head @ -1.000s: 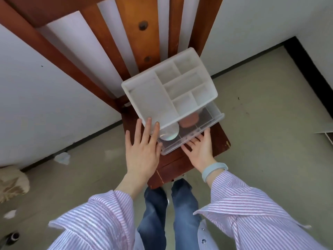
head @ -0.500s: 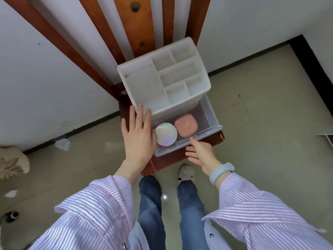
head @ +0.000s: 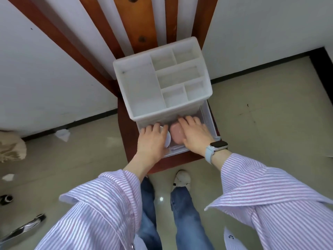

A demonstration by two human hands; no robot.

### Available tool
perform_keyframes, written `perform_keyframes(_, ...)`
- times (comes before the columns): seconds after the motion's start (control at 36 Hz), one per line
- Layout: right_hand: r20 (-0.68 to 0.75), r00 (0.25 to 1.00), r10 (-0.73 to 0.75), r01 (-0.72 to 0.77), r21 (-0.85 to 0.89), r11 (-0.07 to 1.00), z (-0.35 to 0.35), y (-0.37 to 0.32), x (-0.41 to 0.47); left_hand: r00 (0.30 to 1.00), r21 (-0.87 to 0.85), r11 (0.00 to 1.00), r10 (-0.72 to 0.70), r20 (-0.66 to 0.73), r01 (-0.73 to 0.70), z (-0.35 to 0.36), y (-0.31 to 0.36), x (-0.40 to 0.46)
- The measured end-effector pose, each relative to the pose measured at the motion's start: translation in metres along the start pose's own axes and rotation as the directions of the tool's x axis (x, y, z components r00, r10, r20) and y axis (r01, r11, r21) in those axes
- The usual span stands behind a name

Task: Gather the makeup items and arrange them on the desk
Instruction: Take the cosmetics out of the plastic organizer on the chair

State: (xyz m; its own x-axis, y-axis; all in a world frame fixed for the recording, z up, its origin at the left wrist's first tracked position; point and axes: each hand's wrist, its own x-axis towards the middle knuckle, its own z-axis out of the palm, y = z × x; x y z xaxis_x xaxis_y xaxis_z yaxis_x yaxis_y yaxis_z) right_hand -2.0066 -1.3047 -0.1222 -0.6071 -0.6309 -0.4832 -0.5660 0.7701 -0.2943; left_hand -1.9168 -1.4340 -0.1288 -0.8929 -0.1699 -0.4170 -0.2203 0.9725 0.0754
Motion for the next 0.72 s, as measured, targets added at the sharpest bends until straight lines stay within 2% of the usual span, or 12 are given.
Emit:
perform_keyframes(0.08,0.029,0.999,0.028,-0.030,0.080,0.996,-0.004,0.005,0.003,1.000,0.028,1.000,0.007,0.026,-0.008,-0.001,-0.001,0.000)
perform_keyframes(0.19,0.029,0.999,0.013,-0.020,0.265,0.964,-0.016,0.010,-0.002,0.995,-0.042,0.996,0.075,-0.073,-0.078,-0.006,-0.009,-0.003)
perform_keyframes(0.25,-0.014,1.000,-0.015,0.018,0.305,0.952,-0.020,0.011,-0.009,0.987,-0.160,0.979,0.111,-0.118,-0.130,-0.015,-0.008,-0.011)
perform_keyframes(0.33,-0.132,0.990,0.059,0.012,0.479,0.878,-0.027,0.010,-0.026,0.990,-0.479,0.872,0.037,-0.134,-0.098,-0.032,-0.004,-0.027)
perform_keyframes(0.36,-0.155,0.981,0.119,-0.012,0.563,0.826,-0.029,0.009,-0.032,0.991,-0.591,0.804,-0.014,-0.132,-0.068,-0.037,-0.002,-0.032)
perform_keyframes(0.42,-0.162,0.959,0.233,-0.045,0.725,0.687,-0.033,0.006,-0.042,0.987,-0.798,0.601,-0.148,-0.064,0.038,-0.047,0.001,-0.041)
perform_keyframes(0.47,-0.136,0.944,0.301,-0.047,0.847,0.529,-0.038,0.001,-0.050,0.966,-0.905,0.391,-0.251,0.070,0.167,-0.056,0.002,-0.047)
perform_keyframes(0.53,-0.073,0.943,0.323,-0.052,0.931,0.361,-0.043,-0.004,-0.056,0.943,-0.949,0.176,-0.259,0.210,0.260,-0.063,0.001,-0.050)
perform_keyframes(0.61,0.051,0.967,0.250,-0.074,0.994,0.086,-0.052,-0.018,-0.061,0.911,-0.890,-0.328,-0.158,0.382,0.316,-0.073,0.003,-0.056)
perform_keyframes(0.67,0.072,0.982,0.175,-0.088,0.993,0.085,-0.055,-0.028,-0.062,0.898,-0.760,-0.580,-0.104,0.427,0.294,-0.079,0.002,-0.060)
perform_keyframes(0.72,0.078,0.989,0.129,-0.098,0.983,0.155,-0.054,-0.038,-0.063,0.899,-0.631,-0.733,-0.061,0.435,0.255,-0.083,0.001,-0.062)
